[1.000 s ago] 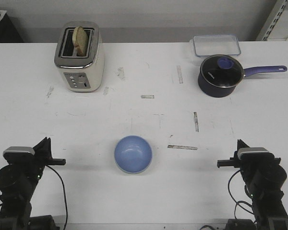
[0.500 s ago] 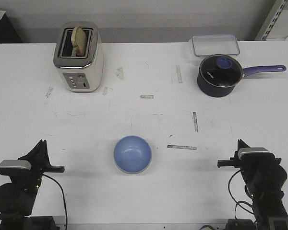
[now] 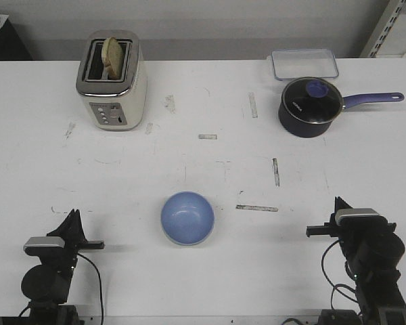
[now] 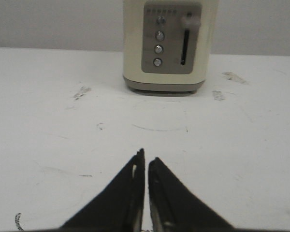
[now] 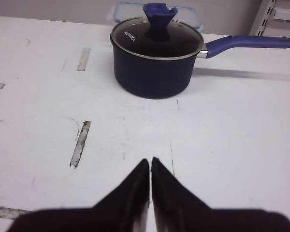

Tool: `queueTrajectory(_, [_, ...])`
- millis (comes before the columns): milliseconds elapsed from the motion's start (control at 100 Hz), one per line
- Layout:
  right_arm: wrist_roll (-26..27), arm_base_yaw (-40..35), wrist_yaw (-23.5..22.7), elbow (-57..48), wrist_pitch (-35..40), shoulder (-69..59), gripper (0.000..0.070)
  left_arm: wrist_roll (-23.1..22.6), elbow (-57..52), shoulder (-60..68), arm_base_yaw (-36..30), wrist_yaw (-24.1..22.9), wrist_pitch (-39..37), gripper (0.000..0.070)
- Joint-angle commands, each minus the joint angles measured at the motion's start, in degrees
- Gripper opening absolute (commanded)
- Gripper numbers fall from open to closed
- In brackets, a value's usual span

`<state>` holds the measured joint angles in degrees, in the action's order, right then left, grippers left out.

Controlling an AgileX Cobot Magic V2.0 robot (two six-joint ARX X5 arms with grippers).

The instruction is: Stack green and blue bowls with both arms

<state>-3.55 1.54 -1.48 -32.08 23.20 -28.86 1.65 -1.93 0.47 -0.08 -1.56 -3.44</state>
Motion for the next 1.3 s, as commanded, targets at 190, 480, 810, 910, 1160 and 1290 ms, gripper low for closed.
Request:
queueTrajectory(190, [0.74, -0.07, 0.02, -0.17, -0.90, -0.07, 0.0000, 0.37, 1.22, -0.26, 0.02, 0.46, -1.25, 0.0002])
queueTrajectory(480, [0.74, -0.07, 0.02, -0.17, -0.90, -0.04, 0.0000, 0.37, 1.22, -0.28, 0.02, 0.44, -1.29, 0.0002])
queueTrajectory(810, [0.74, -0.07, 0.02, -0.17, -0.94, -0.04, 0.0000, 0.37, 1.22, -0.28, 0.02, 0.44, -1.31, 0.0002])
queueTrajectory(910, [0.52, 0.07, 0.04, 0.02, -0.96, 1.11, 0.0000, 0.37, 1.22, -0.28, 0.00, 0.46, -1.29, 0.0002])
queueTrajectory(1160, [0.74, 0.35, 0.44, 10.25, -12.20, 7.72, 0.0000, 0.37, 1.22, -0.28, 0.02, 0.46, -1.29, 0.0002])
queueTrajectory(1290, [0.85, 0.37, 0.44, 18.91, -19.50, 14.27, 0.0000, 0.37, 1.22, -0.28, 0.02, 0.44, -1.31, 0.0002])
